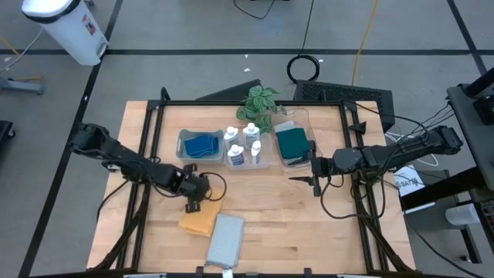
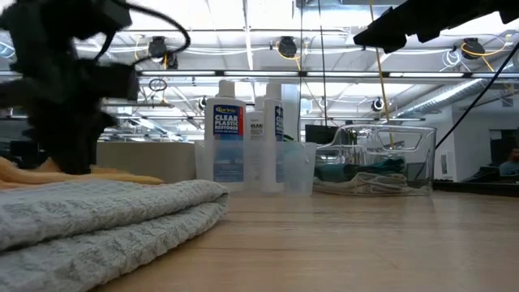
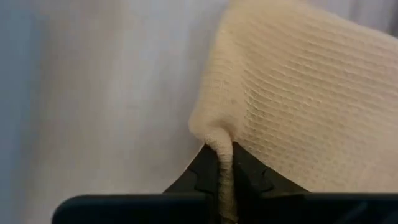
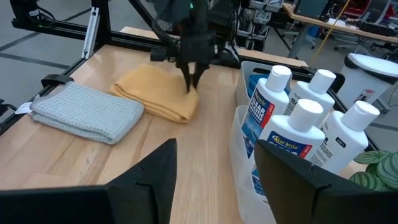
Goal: Pick & Place Kitchen Items
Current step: Put the orange towel into the transparent bin
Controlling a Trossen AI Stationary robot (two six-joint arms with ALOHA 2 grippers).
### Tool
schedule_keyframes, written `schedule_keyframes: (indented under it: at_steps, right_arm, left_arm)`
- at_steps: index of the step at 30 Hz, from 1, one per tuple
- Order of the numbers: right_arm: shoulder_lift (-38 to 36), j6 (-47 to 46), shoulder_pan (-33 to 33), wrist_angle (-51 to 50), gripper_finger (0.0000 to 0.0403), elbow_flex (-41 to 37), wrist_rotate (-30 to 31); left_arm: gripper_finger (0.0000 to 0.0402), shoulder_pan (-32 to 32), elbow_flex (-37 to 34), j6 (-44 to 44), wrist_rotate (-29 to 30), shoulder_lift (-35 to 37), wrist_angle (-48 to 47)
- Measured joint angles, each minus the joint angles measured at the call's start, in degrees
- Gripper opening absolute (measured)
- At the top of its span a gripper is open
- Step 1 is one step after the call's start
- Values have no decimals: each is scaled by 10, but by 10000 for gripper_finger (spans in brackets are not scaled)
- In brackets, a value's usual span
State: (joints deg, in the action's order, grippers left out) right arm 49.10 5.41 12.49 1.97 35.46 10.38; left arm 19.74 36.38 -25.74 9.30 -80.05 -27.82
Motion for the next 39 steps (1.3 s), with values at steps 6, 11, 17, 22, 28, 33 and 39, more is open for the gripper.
schedule_keyframes:
  at_steps: [6,11,17,22,28,33,39]
  right_arm:
    - [4,0,0,10,187,0,0]
    - [17,-2,0,24,187,-1,0]
    - [63,3,5,94,187,-1,26]
    - [103,18,23,157,187,-1,75]
    - [95,-15,60,148,187,34,108]
    - [115,-12,89,0,187,141,161]
    - [214,-102,79,-305,218,342,178]
  left_arm:
    - [15,15,106,78,150,2,-25]
    - [15,31,186,155,257,2,-18]
    - [15,40,238,240,336,-9,50]
    - [15,38,258,317,349,-48,146]
    - [15,21,273,331,347,-109,206]
    - [15,-4,320,318,340,-160,206]
    - [15,-26,380,353,315,-214,205]
